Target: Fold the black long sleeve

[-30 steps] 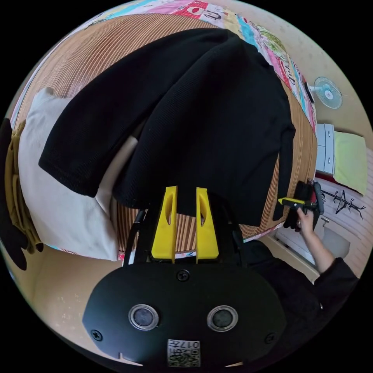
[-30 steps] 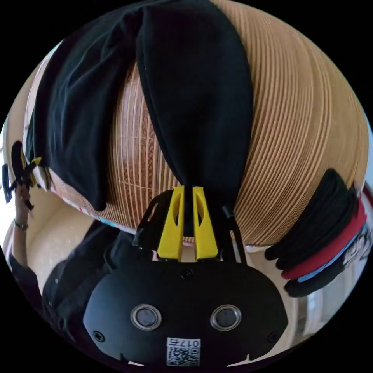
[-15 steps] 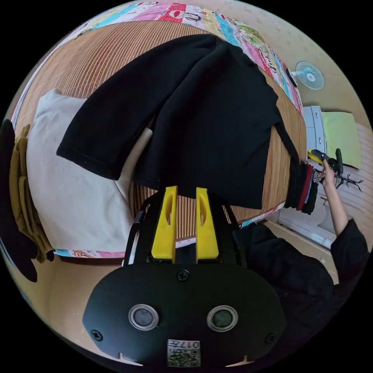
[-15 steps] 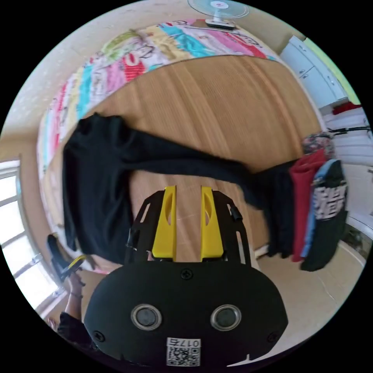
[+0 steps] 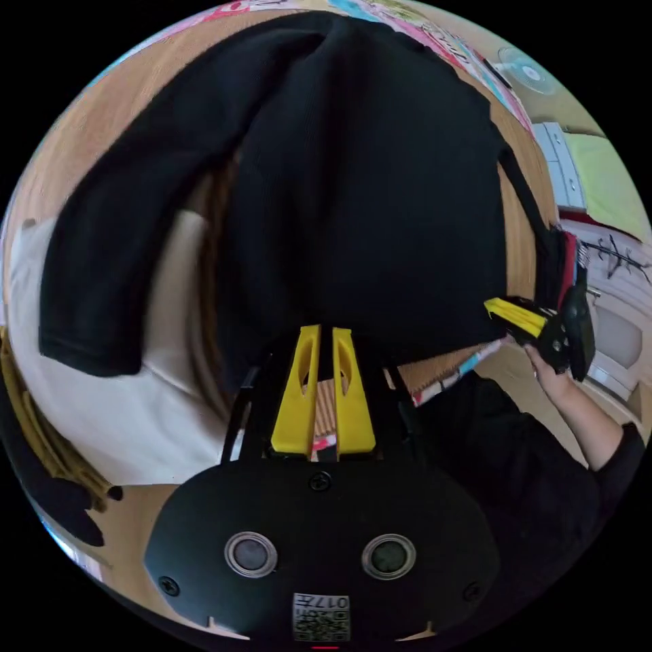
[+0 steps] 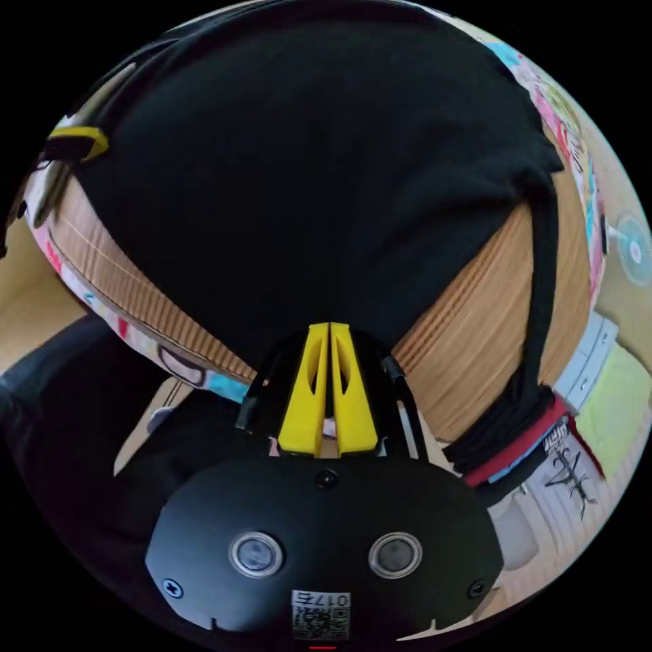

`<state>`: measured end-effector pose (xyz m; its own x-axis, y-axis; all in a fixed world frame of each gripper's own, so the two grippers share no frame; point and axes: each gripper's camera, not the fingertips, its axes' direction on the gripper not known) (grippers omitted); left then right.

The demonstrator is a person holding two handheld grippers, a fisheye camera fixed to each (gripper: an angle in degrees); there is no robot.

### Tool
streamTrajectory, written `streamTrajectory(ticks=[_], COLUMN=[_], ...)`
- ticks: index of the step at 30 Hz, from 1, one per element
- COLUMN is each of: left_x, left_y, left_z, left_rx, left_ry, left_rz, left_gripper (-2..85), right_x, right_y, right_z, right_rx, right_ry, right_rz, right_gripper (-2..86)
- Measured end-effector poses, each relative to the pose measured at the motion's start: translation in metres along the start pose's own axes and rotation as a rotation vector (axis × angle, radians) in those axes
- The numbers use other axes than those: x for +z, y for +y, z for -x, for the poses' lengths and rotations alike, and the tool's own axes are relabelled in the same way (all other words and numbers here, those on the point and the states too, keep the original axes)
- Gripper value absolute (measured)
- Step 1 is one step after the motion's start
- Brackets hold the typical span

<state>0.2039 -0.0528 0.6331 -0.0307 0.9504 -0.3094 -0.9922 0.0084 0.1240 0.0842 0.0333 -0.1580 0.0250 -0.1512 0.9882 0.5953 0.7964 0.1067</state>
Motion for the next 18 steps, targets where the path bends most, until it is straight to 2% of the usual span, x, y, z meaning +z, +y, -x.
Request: streamTrajectory(ticks=[1,4,6,9,10,12,14,16,18], left_x=[0.015,0.049,0.048,-0.008,-0.042,-0.098,-0.169,-0.199,-0.206], left_y=[0.017,0.055,0.073,0.093,0.099,0.113,0.145,0.159,0.156], left_z=[-0.016,-0.054,-0.068,-0.053,-0.032,0.012,0.073,0.108,0.136], left_rx=[0.040,0.111,0.123,0.097,0.045,-0.101,-0.342,-0.429,-0.456], left_ry=[0.056,0.126,0.112,0.087,0.097,0.067,0.033,0.058,0.056], left_rz=[0.035,0.169,0.185,0.005,-0.105,-0.285,-0.573,-0.676,-0.633], left_gripper=[2.7,1.1,1.0,2.6,4.0,6.1,10.7,12.8,13.2], right_x=[0.006,0.031,0.045,0.047,0.046,0.043,0.041,0.040,0.043], right_y=[0.010,0.057,0.089,0.131,0.141,0.178,0.204,0.228,0.254], right_z=[-0.009,-0.060,-0.100,-0.141,-0.148,-0.173,-0.187,-0.197,-0.206], right_rx=[0.025,0.160,0.262,0.400,0.425,0.537,0.606,0.649,0.698], right_ry=[-0.009,-0.201,-0.443,-0.664,-0.696,-0.801,-0.869,-0.930,-0.976], right_rz=[0.023,0.143,0.234,0.210,0.188,0.144,0.116,0.088,0.101], right_gripper=[0.4,0.4,0.4,0.4,0.4,0.4,0.4,0.4,0.3])
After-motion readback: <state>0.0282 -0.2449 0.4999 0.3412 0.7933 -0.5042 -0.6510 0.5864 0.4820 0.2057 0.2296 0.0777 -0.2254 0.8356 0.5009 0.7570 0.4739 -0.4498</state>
